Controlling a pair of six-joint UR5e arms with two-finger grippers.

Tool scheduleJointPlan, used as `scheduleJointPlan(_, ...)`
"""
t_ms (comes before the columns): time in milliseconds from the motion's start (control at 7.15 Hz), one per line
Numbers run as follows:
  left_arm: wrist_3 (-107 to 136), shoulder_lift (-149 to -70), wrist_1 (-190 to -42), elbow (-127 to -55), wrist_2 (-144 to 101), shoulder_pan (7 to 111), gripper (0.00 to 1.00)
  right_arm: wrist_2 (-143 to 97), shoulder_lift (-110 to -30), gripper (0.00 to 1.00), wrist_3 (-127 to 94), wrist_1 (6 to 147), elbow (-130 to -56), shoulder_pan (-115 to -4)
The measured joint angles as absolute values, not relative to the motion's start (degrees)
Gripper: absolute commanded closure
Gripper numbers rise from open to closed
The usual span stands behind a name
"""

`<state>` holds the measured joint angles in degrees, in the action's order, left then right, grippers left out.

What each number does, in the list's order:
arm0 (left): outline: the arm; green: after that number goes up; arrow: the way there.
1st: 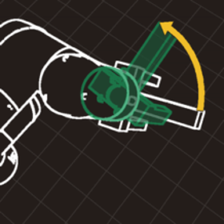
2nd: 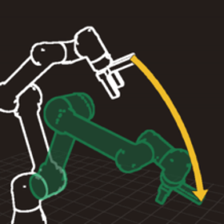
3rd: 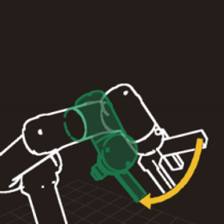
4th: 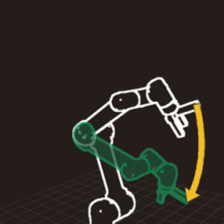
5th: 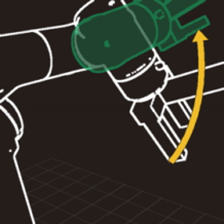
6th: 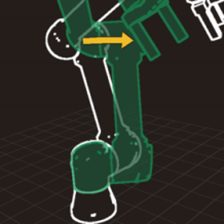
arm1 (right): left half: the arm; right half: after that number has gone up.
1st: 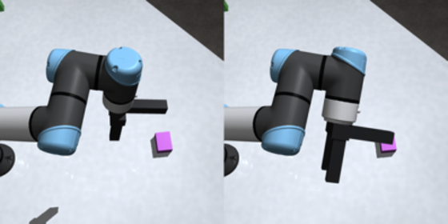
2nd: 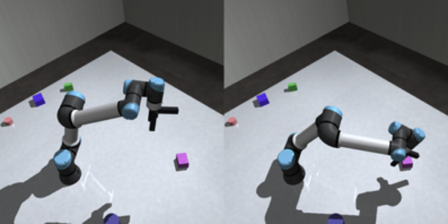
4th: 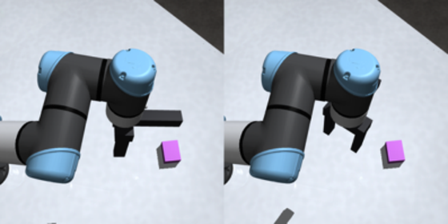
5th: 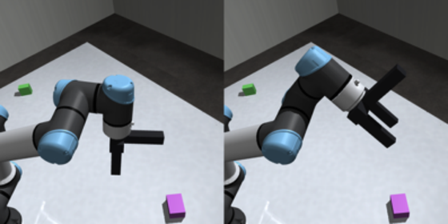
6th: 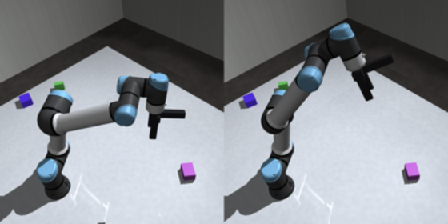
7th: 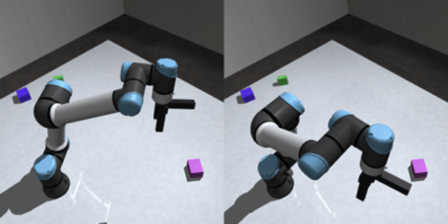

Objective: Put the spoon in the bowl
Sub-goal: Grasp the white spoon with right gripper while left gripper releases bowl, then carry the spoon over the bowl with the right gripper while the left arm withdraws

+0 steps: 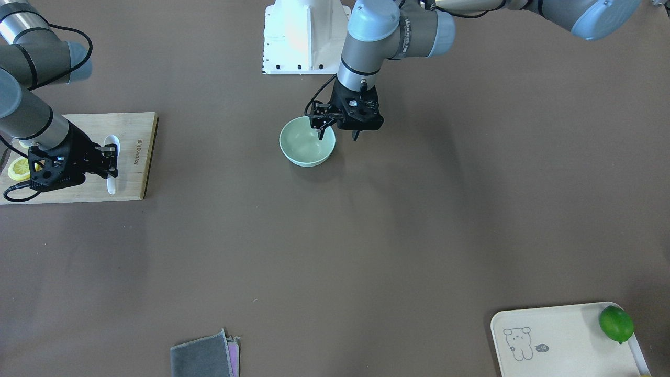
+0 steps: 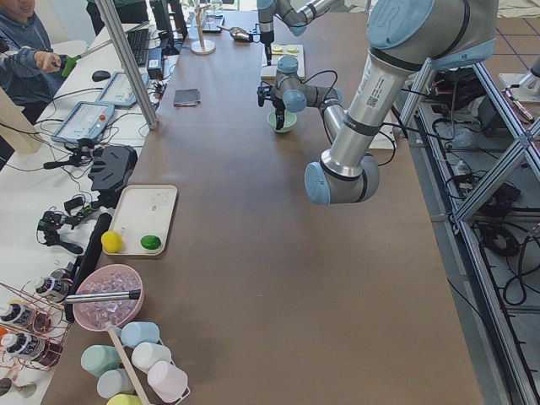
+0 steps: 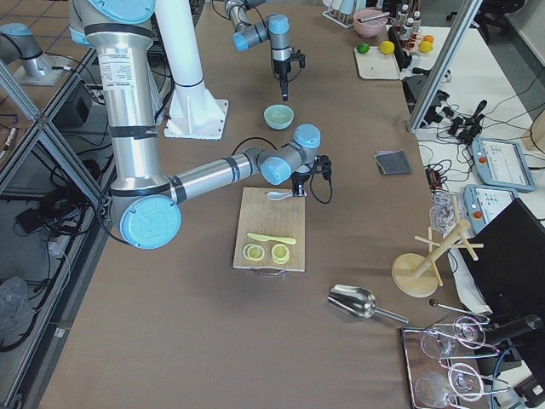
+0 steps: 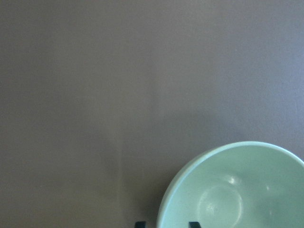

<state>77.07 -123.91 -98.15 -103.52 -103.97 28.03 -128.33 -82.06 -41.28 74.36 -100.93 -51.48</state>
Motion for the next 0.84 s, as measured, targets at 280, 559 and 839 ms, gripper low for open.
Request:
scheduleJointPlan(280, 68.1, -115.6, -98.3, -109.6, -109.1, 34.8, 0.03, -128.4, -73.3, 1.0, -50.1, 81.6, -104.1, -50.5)
scheduleJointPlan(559, 55.2, -107.7, -99.1, -111.4, -116.1, 43.1, 0.03, -122.7, -64.6, 1.0, -65.8, 83.4, -105.4, -42.7)
scheduleJointPlan(839, 43.6, -102.7, -99.5, -110.5, -120.7, 49.9, 0.03, -113.9, -57.7, 1.0, -77.2, 84.1, -105.3, -33.6)
